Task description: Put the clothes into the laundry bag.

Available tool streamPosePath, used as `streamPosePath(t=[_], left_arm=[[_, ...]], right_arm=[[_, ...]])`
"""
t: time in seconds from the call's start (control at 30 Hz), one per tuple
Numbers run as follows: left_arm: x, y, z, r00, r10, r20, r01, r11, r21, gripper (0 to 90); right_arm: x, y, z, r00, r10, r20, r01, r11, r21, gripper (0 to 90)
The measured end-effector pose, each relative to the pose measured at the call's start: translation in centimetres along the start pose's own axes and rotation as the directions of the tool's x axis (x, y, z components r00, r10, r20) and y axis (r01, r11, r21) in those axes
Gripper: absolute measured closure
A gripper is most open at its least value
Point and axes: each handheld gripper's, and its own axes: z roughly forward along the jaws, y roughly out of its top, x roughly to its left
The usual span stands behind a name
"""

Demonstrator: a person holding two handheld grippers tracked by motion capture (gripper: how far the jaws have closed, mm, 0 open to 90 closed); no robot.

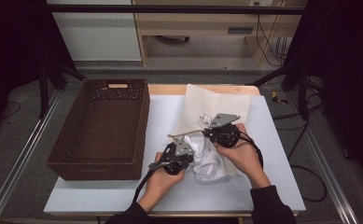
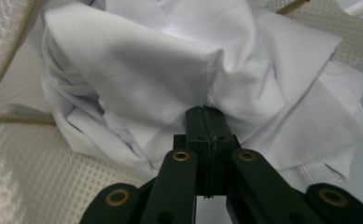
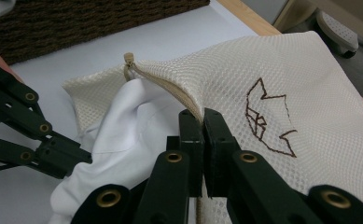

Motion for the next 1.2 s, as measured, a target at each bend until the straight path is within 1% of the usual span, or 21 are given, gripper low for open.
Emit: streamPosePath(t=[0.13, 0.47, 0.67, 0.8, 0.9, 0.93, 1.07, 1.2], left_arm=[[0.0, 0.2, 0.4, 0.9999, 0.011, 0.001, -0.011, 0.9999, 0.000, 90.0], [-0.1, 0.2, 0.4, 0.9995, 0.027, -0.012, -0.027, 0.9996, -0.003, 90.0], [-0.1, 0.2, 0.3, 0.9995, 0.030, -0.014, -0.030, 0.9995, -0.005, 90.0], [-0.1, 0.1, 0.2, 0.9992, 0.035, -0.018, -0.035, 0.9993, -0.009, 90.0], [-0.1, 0.1, 0.1, 0.9993, 0.034, -0.017, -0.035, 0.9994, -0.010, 90.0], [-0.1, 0.1, 0.0, 0.9994, 0.031, -0.013, -0.031, 0.9994, -0.012, 90.0], [0.1, 0.2, 0.0, 0.9998, 0.021, -0.005, -0.021, 0.9997, -0.016, 90.0], [0.1, 0.3, 0.2, 0.9998, 0.018, -0.004, -0.018, 0.9997, -0.016, 90.0]], right_arm=[[-0.1, 0.0, 0.0, 1.0000, 0.002, 0.003, -0.002, 1.000, 0.005, 87.9], [0.2, -0.1, 0.1, 1.0000, -0.001, -0.002, 0.001, 1.000, 0.014, 87.9], [0.5, -0.1, 0.1, 1.0000, 0.000, -0.003, 0.000, 1.000, 0.015, 87.9], [0.7, -0.4, 0.2, 1.0000, -0.001, -0.004, 0.001, 1.000, 0.028, 88.0], [0.8, -0.3, 0.1, 1.0000, 0.004, 0.000, -0.004, 0.999, 0.033, 87.9], [0.9, -0.1, 0.0, 0.9999, 0.012, 0.009, -0.012, 0.999, 0.048, 88.0], [1.1, -0.1, -0.2, 0.9996, 0.024, 0.015, -0.025, 0.997, 0.066, 88.0], [1.3, -0.2, -0.3, 0.9993, 0.034, 0.015, -0.035, 0.997, 0.067, 88.0]])
